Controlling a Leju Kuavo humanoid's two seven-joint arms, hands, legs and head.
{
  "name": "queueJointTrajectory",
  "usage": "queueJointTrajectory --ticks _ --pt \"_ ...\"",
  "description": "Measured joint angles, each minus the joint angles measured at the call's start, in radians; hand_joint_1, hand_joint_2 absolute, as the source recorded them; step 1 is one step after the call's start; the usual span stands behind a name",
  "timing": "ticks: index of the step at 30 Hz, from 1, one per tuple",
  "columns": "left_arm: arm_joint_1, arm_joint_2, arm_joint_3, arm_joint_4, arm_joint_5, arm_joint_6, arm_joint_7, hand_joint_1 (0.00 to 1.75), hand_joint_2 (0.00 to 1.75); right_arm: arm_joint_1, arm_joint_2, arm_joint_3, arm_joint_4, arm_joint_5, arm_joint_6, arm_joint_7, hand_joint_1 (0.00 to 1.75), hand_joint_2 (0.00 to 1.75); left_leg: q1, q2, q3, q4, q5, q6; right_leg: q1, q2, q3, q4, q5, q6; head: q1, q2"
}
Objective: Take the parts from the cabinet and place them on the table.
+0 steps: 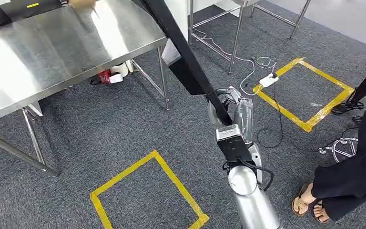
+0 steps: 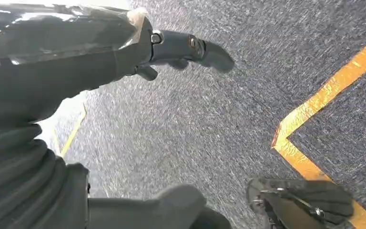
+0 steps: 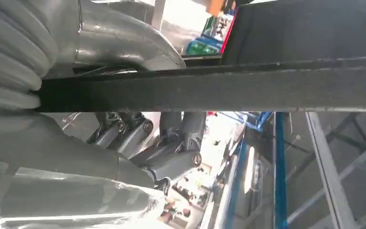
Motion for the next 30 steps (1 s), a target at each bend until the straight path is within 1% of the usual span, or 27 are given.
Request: queueJointTrajectory --ticks 1,2,3,4,5,6,7,8,10,11,12,13,14,16,17,18,19,20,21,22,23,24,26,27,28,29,30 --pt "0.0 0.0 0.002 0.0 0.001 0.0 0.0 0.0 1.75 0.0 -0.002 0.0 0.0 0.003 0.0 0.001 1.75 1.75 0.001 0.005 -0.04 0.074 -0.027 -0.003 0.001 -0.011 0.0 0.0 -0.002 -0.003 0.0 0.0" --pt "0.0 0.0 0.005 0.0 0.005 0.0 0.0 0.0 1.75 0.001 -0.003 0.0 0.0 0.005 0.0 0.001 1.75 1.75 0.001 0.007 -0.062 0.111 -0.029 -0.004 0.002 -0.022 0.0 0.001 -0.003 -0.004 -0.001 0.0" --pt "0.001 0.001 0.008 0.0 0.008 0.0 0.0 0.0 1.75 0.0 -0.004 0.0 0.0 0.006 0.0 0.001 1.75 1.75 0.002 0.009 -0.058 0.095 -0.006 -0.004 0.002 -0.031 0.001 0.001 -0.004 -0.005 0.0 0.0" --pt "0.002 0.002 0.011 0.0 0.009 0.0 -0.001 0.0 1.75 -0.001 -0.004 0.0 0.0 0.007 0.0 0.002 1.75 1.75 0.001 0.012 -0.034 0.041 0.031 -0.002 0.003 -0.039 0.003 0.001 -0.005 -0.006 -0.001 0.0" --pt "0.002 0.002 0.013 0.0 0.01 0.0 -0.001 0.0 1.75 -0.002 -0.003 0.0 0.0 0.009 0.0 0.002 1.75 1.75 0.001 0.02 0.008 -0.042 0.074 0.003 0.003 -0.047 0.005 0.0 -0.006 -0.005 -0.001 0.0" --pt "0.001 0.002 0.014 0.0 0.01 0.001 -0.001 0.0 1.75 -0.003 -0.003 0.0 0.0 0.009 0.0 0.003 1.75 1.75 -0.001 0.044 0.058 -0.137 0.113 0.011 0.004 -0.054 0.008 0.0 -0.008 -0.003 -0.001 0.0" --pt "-0.002 0.002 0.015 0.0 0.01 0.002 -0.001 0.0 1.75 -0.004 -0.002 0.0 0.0 0.01 0.0 0.003 1.75 1.75 -0.011 0.087 0.087 -0.194 0.111 0.017 0.012 -0.061 0.01 0.001 -0.012 0.003 -0.001 0.0" --pt "-0.004 0.002 0.016 0.0 0.01 0.002 -0.001 0.0 1.75 -0.006 -0.004 0.0 0.0 0.01 0.0 0.003 1.75 1.75 -0.014 0.071 0.086 -0.193 0.113 0.019 0.017 -0.068 0.01 0.0 -0.015 0.008 0.002 0.0" --pt "-0.004 0.002 0.016 0.0 0.01 0.003 -0.002 0.0 1.75 -0.006 -0.003 0.0 0.0 0.012 0.0 0.005 1.75 1.75 -0.018 0.053 0.08 -0.192 0.11 0.025 0.014 -0.085 0.014 -0.004 -0.018 0.016 0.003 0.0" --pt "-0.003 0.003 0.017 0.0 0.013 0.003 -0.002 0.0 1.75 -0.008 -0.002 0.0 0.0 0.016 0.0 0.007 1.75 1.75 -0.018 0.039 0.085 -0.201 0.114 0.032 0.015 -0.096 0.022 -0.008 -0.018 0.022 0.002 0.0" --pt "-0.002 0.002 0.018 0.0 0.016 0.005 -0.002 0.0 1.75 -0.01 -0.001 0.001 -0.002 0.025 0.0 0.013 1.75 1.75 -0.003 0.031 0.099 -0.216 0.126 0.041 0.018 -0.075 0.011 0.001 -0.025 0.029 0.005 0.0" --pt "-0.002 0.0 0.019 0.0 0.025 0.006 -0.005 0.0 1.75 -0.012 -0.002 0.001 -0.002 0.036 0.0 0.02 1.75 1.75 -0.007 0.024 0.102 -0.221 0.127 0.044 0.014 -0.033 0.009 0.03 -0.042 0.027 0.006 0.0" --pt "-0.004 0.0 0.026 0.0 0.044 0.0 -0.016 0.0 1.75 -0.015 -0.003 0.001 -0.002 0.048 0.0 0.025 1.75 1.75 -0.006 0.016 0.103 -0.221 0.13 0.052 0.012 -0.007 -0.023 0.097 -0.074 0.019 0.005 0.0" --pt "-0.007 -0.005 0.057 -0.001 0.102 -0.014 -0.051 0.0 1.75 -0.014 -0.011 0.001 -0.001 0.077 -0.001 0.047 1.75 1.75 -0.006 -0.011 0.102 -0.22 0.129 0.053 0.01 0.006 -0.112 0.267 -0.136 0.015 0.011 0.0" --pt "-0.006 -0.006 0.073 -0.001 0.119 -0.017 -0.063 0.0 1.75 -0.014 -0.015 0.001 0.003 0.085 -0.001 0.052 1.75 1.75 -0.006 -0.024 0.102 -0.22 0.129 0.053 0.01 0.007 -0.142 0.317 -0.145 0.021 0.011 0.0" --pt "-0.005 -0.008 0.087 -0.001 0.129 -0.021 -0.071 0.0 1.75 -0.015 -0.018 0.001 0.005 0.09 -0.001 0.053 1.75 1.75 -0.006 -0.034 0.102 -0.22 0.129 0.053 0.009 0.008 -0.147 0.316 -0.134 0.027 0.011 0.0" --pt "-0.004 -0.008 0.1 -0.001 0.136 -0.024 -0.08 0.0 1.75 -0.017 -0.021 0.001 0.006 0.092 -0.002 0.053 1.75 1.75 -0.006 -0.05 0.103 -0.218 0.128 0.051 0.008 0.008 -0.126 0.261 -0.102 0.039 0.011 0.0" --pt "-0.004 -0.009 0.11 -0.001 0.139 -0.027 -0.087 0.0 1.75 -0.02 -0.023 0.0 0.008 0.093 -0.002 0.055 1.75 1.75 -0.004 -0.063 0.104 -0.216 0.127 0.049 0.003 0.014 -0.089 0.174 -0.06 0.052 0.011 0.0" --pt "-0.004 -0.01 0.119 -0.001 0.14 -0.031 -0.093 0.0 1.75 -0.024 -0.026 0.0 0.01 0.097 -0.002 0.055 1.75 1.75 -0.003 -0.075 0.104 -0.211 0.125 0.045 -0.002 0.029 -0.048 0.083 -0.022 0.06 0.011 0.0" --pt "-0.004 -0.01 0.125 -0.002 0.142 -0.034 -0.101 0.0 1.75 -0.028 -0.03 0.0 0.014 0.106 -0.003 0.057 1.75 1.75 -0.004 -0.085 0.098 -0.204 0.12 0.038 -0.01 0.067 -0.02 0.016 -0.003 0.064 0.013 0.0" --pt "-0.006 -0.01 0.131 -0.002 0.143 -0.036 -0.108 0.0 1.75 -0.03 -0.033 0.0 0.016 0.113 -0.005 0.059 1.75 1.75 -0.011 -0.096 0.093 -0.191 0.113 0.03 -0.003 0.062 -0.013 0.009 0.0 0.048 0.013 0.0" --pt "-0.005 -0.011 0.135 -0.002 0.147 -0.036 -0.113 0.0 1.75 -0.029 -0.035 0.0 0.017 0.117 -0.005 0.061 1.75 1.75 -0.009 -0.097 0.09 -0.192 0.114 0.028 -0.003 0.054 -0.013 0.01 0.001 0.041 0.014 0.0" --pt "0.002 -0.01 0.152 -0.002 0.166 -0.042 -0.129 0.0 1.75 -0.032 -0.036 0.0 0.019 0.133 -0.007 0.072 1.75 1.75 -0.001 -0.109 0.086 -0.199 0.118 0.015 0.005 0.043 -0.013 0.011 0.003 0.023 0.011 0.0" --pt "0.003 -0.008 0.164 -0.002 0.181 -0.045 -0.137 0.0 1.75 -0.035 -0.036 0.001 0.019 0.139 -0.007 0.074 1.75 1.75 0.001 -0.105 0.084 -0.193 0.112 0.011 -0.008 0.034 -0.01 0.005 0.007 0.016 0.011 0.0" --pt "0.004 -0.01 0.173 -0.002 0.19 -0.046 -0.143 0.0 1.75 -0.037 -0.035 0.001 0.019 0.145 -0.007 0.079 1.75 1.75 -0.005 -0.056 0.077 -0.171 0.097 0.007 -0.006 0.029 -0.008 0.004 0.006 0.009 0.01 0.0" --pt "0.002 -0.011 0.181 -0.002 0.194 -0.048 -0.148 0.0 1.75 -0.038 -0.036 0.0 0.019 0.147 -0.007 0.082 1.75 1.75 -0.005 -0.021 0.052 -0.116 0.063 0.002 -0.006 0.02 -0.006 0.004 0.004 0.0 -0.003 0.0" --pt "0.0 -0.011 0.188 -0.002 0.197 -0.055 -0.152 0.0 1.75 -0.038 -0.039 0.0 0.019 0.149 -0.007 0.085 1.75 1.75 -0.001 -0.002 0.01 -0.033 0.021 -0.003 -0.002 0.009 -0.004 0.004 0.003 -0.002 -0.002 0.0"
